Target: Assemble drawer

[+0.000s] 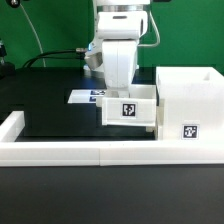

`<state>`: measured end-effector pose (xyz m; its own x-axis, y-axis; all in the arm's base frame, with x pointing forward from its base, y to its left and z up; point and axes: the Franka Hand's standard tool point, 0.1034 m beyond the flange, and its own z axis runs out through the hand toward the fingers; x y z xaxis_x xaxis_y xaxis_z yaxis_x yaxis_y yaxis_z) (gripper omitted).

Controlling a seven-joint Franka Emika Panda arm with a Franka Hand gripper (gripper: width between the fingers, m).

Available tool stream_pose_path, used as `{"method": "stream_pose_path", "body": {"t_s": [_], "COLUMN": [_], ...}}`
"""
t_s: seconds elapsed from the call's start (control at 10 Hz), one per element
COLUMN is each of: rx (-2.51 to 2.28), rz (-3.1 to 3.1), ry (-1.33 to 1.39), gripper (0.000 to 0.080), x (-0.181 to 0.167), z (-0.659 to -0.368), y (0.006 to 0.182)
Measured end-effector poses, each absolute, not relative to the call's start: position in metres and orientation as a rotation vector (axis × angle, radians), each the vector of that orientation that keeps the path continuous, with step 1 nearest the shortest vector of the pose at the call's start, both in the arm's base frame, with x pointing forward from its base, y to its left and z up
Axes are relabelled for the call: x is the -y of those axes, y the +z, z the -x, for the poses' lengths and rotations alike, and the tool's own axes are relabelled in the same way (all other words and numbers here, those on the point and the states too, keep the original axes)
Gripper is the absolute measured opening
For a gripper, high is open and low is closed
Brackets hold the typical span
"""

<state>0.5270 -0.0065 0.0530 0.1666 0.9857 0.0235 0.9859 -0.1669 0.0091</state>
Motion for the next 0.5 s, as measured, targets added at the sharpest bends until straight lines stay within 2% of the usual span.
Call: {"method": "stream_pose_path", "body": {"t_s": [0.5], "rx": [1.998], "rz": [2.402], "ry": [-0.018], "gripper": [0.0042], "x": [0.0069], "z": [-0.5234], "y": [0.0512]}}
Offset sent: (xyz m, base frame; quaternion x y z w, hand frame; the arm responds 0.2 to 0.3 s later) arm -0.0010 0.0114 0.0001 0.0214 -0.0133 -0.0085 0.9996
